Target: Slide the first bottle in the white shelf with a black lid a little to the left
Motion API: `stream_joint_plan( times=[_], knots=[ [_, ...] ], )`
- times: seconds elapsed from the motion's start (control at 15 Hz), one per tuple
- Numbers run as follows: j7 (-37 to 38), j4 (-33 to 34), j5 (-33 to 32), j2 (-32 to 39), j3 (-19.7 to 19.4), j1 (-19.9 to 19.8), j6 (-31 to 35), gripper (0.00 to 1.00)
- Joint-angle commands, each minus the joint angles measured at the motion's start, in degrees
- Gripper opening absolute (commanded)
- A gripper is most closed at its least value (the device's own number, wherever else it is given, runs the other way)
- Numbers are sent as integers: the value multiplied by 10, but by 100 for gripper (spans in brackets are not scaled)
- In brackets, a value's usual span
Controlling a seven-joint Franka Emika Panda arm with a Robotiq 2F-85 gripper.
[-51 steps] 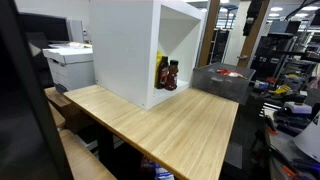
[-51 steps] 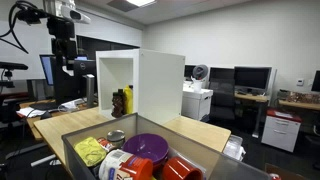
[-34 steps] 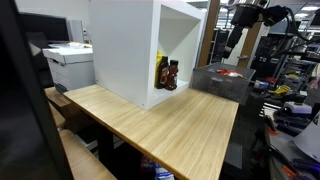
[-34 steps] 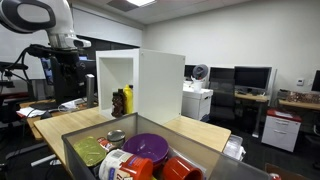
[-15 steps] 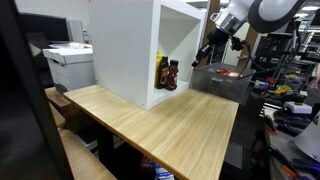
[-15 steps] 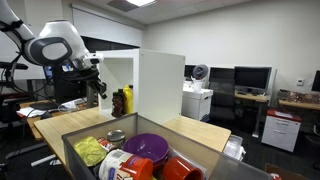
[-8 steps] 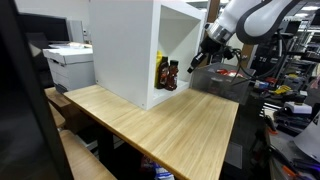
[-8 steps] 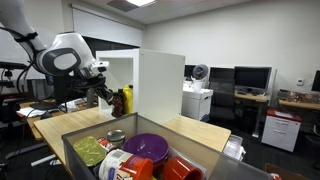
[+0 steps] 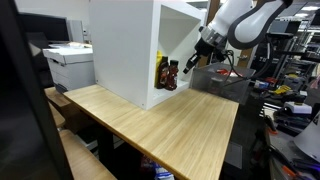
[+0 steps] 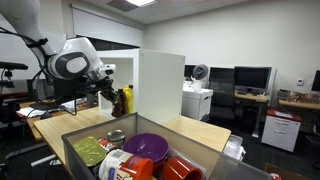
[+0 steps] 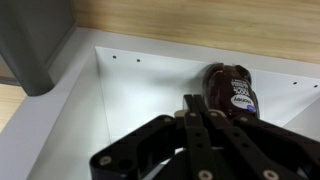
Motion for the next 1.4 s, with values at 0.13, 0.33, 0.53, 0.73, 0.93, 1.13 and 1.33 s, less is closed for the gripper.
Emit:
stream_joint_plan(
  times=[0.13,0.33,0.53,0.73,0.93,1.13,1.33],
  knots=[
    [31,15,-5,33,-1,-2,44,2],
    [35,19,-3,62,-6,4,79,2],
    [13,22,32,75,-16,22,95,2],
    [16,30,42,100,-16,31,118,2],
    [17,36,46,118,-15,36,131,2],
    [18,38,49,129,-15,37,136,2],
    [23,39,54,138,-9,39,142,2]
  ],
)
